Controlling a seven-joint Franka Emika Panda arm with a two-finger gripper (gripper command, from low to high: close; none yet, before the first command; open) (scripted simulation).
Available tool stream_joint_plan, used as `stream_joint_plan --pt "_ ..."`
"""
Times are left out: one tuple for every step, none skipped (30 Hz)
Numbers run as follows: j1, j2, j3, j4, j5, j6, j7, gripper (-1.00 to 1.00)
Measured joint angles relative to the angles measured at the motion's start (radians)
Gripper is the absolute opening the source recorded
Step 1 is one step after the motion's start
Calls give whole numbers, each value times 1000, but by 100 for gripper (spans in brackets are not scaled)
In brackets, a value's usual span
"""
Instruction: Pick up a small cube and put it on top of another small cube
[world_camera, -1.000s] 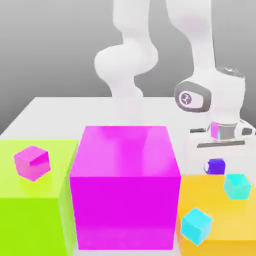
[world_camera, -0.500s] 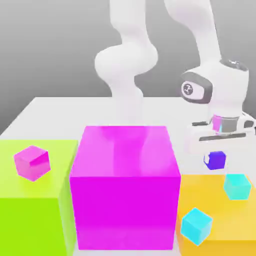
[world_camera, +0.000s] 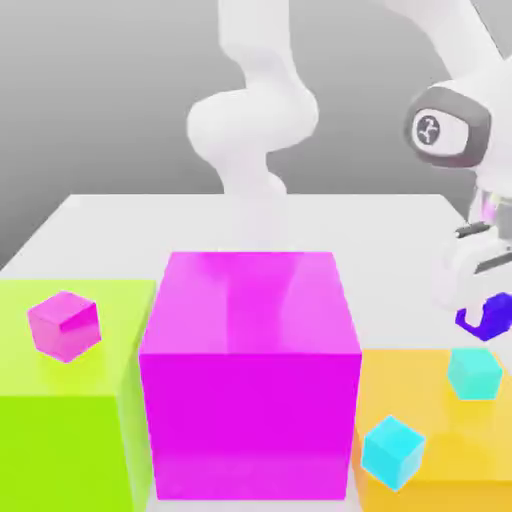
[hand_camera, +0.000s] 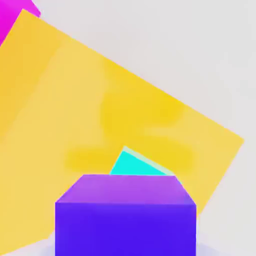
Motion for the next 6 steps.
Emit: stream_joint_plan --pt "1 18 1 -3 4 21 -3 -100" --pt "5 37 3 -7 10 44 -7 -100" --pt "7 55 4 -11 17 66 -12 100" --pt "7 55 4 -11 17 66 -12 100" --pt "7 55 4 -11 17 66 -12 100" --pt "7 55 4 -11 17 66 -12 100"
